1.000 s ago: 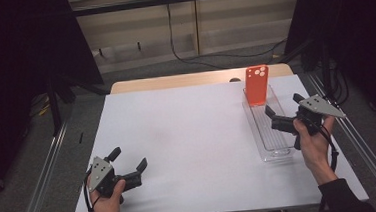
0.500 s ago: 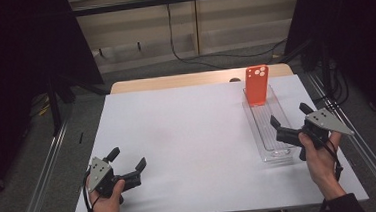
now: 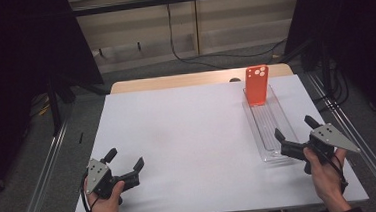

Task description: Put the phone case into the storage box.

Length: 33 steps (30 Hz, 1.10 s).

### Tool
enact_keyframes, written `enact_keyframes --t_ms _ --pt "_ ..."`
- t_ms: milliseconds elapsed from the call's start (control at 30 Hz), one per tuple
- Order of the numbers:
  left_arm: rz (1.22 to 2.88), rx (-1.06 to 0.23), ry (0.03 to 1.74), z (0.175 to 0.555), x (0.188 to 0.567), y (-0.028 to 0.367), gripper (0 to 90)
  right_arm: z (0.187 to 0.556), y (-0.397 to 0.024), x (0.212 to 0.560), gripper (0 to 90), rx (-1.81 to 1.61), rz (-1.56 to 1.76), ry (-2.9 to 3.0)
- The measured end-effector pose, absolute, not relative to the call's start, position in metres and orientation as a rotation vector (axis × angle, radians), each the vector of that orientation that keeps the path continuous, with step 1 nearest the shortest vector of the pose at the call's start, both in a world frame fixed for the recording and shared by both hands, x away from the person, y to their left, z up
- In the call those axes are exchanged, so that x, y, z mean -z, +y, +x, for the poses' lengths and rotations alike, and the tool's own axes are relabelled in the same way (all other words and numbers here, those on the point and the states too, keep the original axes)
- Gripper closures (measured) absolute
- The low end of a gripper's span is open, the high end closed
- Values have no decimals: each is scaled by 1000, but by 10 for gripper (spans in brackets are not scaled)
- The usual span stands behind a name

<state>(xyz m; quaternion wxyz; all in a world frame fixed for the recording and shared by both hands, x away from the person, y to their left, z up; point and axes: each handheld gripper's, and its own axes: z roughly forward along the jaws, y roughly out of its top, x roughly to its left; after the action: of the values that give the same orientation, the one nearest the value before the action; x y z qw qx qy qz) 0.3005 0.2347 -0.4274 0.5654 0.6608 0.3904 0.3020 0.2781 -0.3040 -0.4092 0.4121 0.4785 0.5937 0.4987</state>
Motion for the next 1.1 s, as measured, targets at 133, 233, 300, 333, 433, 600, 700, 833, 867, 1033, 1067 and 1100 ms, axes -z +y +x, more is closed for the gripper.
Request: enact_keyframes --t_ms 133,233,300,333,433,600,700,833,867,1033,1067,1100 --pt "1543 -714 931 299 427 236 23 273 -304 410 0 -1235 1205 1472" --pt "1541 -728 941 299 427 237 23 269 -303 412 0 -1239 1219 1477" --pt "1534 -728 952 298 427 237 23 266 -302 415 0 -1230 1216 1478" --pt "1533 -729 952 298 427 237 23 265 -302 416 0 -1231 1216 1482" --pt "1527 -737 954 298 427 237 22 261 -302 418 0 -1225 1213 1480" --pt "1529 -738 948 297 427 238 22 255 -304 423 0 -1228 1226 1477" --pt "1530 -732 957 298 428 238 22 252 -306 425 0 -1228 1234 1476" --pt "1537 -729 949 297 428 237 22 248 -310 428 0 -1239 1248 1470" --pt "1538 -722 949 297 428 236 22 247 -310 429 0 -1239 1248 1467" --pt "1537 -714 947 298 429 237 22 243 -308 432 0 -1225 1242 1497" --pt "1540 -710 950 298 429 237 22 242 -308 433 0 -1224 1244 1511" --pt "1550 -714 956 299 429 237 22 241 -309 434 0 -1217 1236 1527"
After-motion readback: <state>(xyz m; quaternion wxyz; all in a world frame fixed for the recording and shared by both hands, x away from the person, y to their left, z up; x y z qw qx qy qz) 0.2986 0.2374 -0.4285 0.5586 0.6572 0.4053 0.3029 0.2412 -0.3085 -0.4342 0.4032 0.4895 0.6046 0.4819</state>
